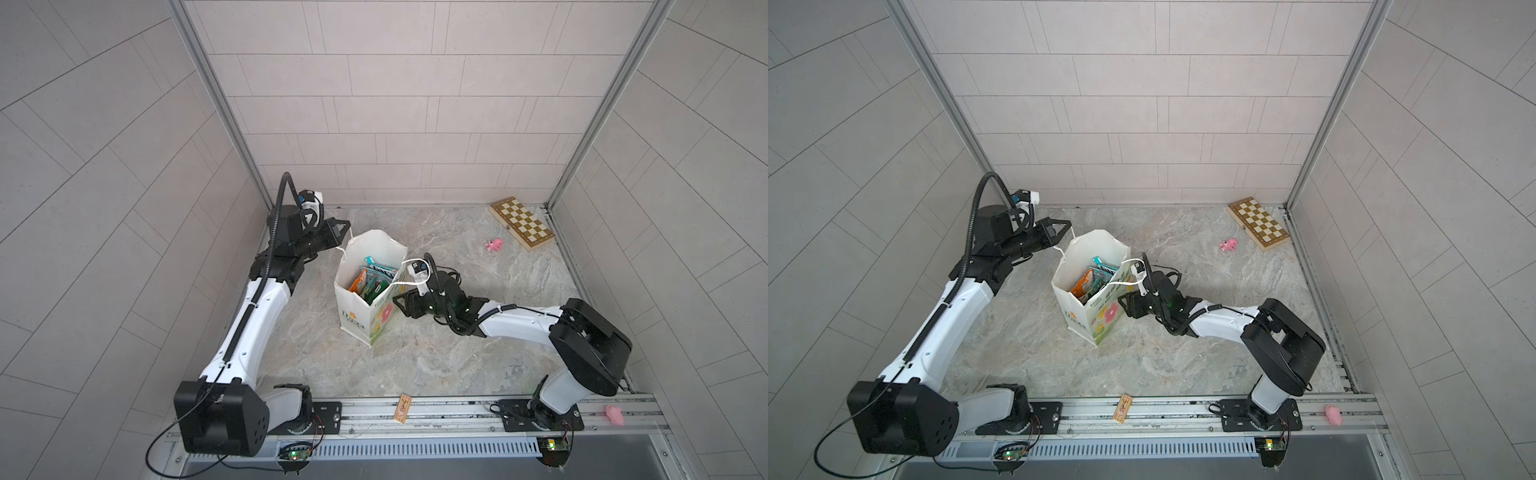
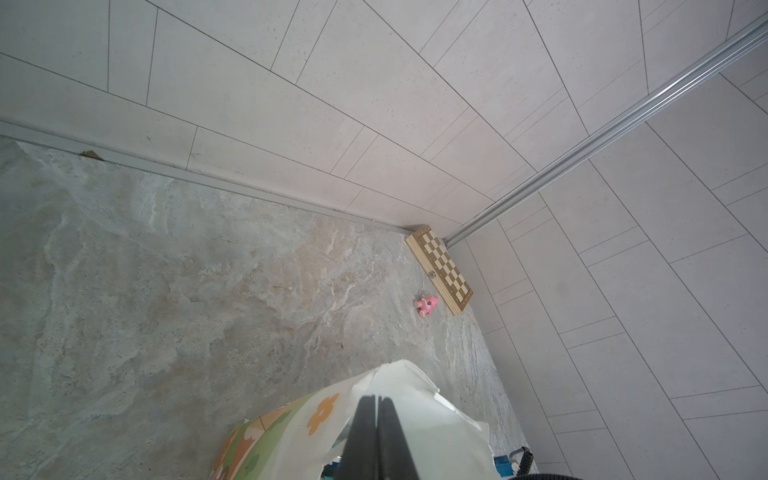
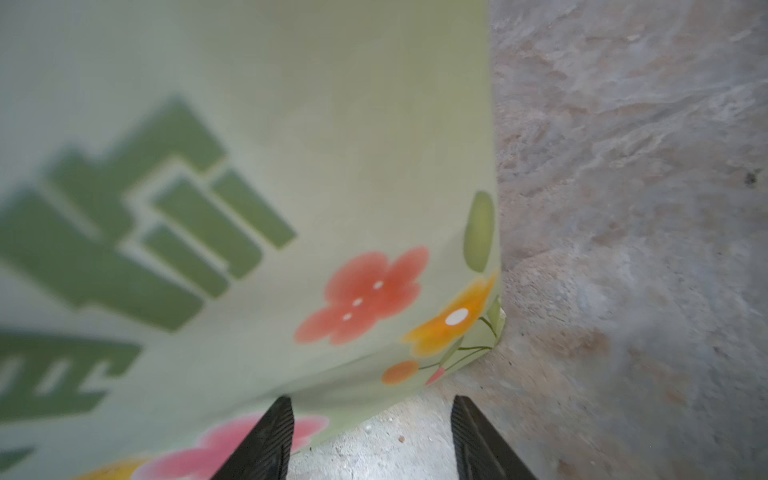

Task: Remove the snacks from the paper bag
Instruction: 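Grasp the bag's rim with the left gripper and tilt it while the right gripper approaches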

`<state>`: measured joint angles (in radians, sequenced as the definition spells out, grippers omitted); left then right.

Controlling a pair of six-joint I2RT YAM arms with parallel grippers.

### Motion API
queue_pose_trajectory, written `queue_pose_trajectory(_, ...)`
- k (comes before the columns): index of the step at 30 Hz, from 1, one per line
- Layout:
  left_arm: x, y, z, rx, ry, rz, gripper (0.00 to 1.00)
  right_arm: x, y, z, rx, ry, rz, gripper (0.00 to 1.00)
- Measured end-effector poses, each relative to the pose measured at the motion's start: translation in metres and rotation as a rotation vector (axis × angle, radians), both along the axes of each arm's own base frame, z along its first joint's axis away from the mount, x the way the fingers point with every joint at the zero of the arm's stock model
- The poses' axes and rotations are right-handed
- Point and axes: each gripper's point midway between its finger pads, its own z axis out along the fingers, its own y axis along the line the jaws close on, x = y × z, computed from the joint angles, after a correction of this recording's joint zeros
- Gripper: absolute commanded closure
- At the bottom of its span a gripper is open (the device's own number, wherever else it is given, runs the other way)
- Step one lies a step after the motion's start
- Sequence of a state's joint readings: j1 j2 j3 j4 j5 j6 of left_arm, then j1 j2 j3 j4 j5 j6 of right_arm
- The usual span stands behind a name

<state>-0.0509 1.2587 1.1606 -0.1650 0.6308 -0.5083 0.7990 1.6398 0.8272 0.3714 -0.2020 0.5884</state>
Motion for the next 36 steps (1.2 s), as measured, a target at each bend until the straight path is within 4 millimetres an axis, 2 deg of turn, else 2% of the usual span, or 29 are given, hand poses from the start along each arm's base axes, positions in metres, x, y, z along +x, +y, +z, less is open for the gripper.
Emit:
queue_pose_trajectory(6, 0.020, -0.003, 0.008, 0.025, -0.004, -0.025, 1.00, 0.019, 0.020, 0.000, 0.045, -0.026, -0.020, 0.43)
queue_pose_trajectory(17, 0.068, -0.017, 0.027, 0.037, -0.005, -0.108, 1.00, 0.075, 0.055, -0.005, 0.076, -0.077, -0.118, 0.49)
queue_pose_trajectory(21, 0.077, -0.023, 0.026, 0.048, -0.006, -0.135, 1.00, 0.095, 0.068, -0.007, 0.096, -0.086, -0.144, 0.50)
queue_pose_trajectory(25, 0.074, -0.030, 0.021, 0.079, 0.001, -0.157, 1.00, 0.111, 0.075, -0.008, 0.111, -0.091, -0.169, 0.50)
queue_pose_trajectory(30, 0.068, -0.039, 0.017, 0.126, -0.010, -0.171, 1.00, 0.114, 0.064, -0.016, 0.096, -0.083, -0.187, 0.47)
queue_pose_trajectory(32, 0.060, -0.043, 0.016, 0.139, -0.016, -0.175, 1.00, 0.108, 0.049, -0.027, 0.071, -0.064, -0.202, 0.45)
queue_pose_trajectory(36, 0.039, -0.056, 0.019, 0.160, -0.043, -0.199, 1.00, 0.090, -0.002, -0.050, 0.006, -0.017, -0.254, 0.43)
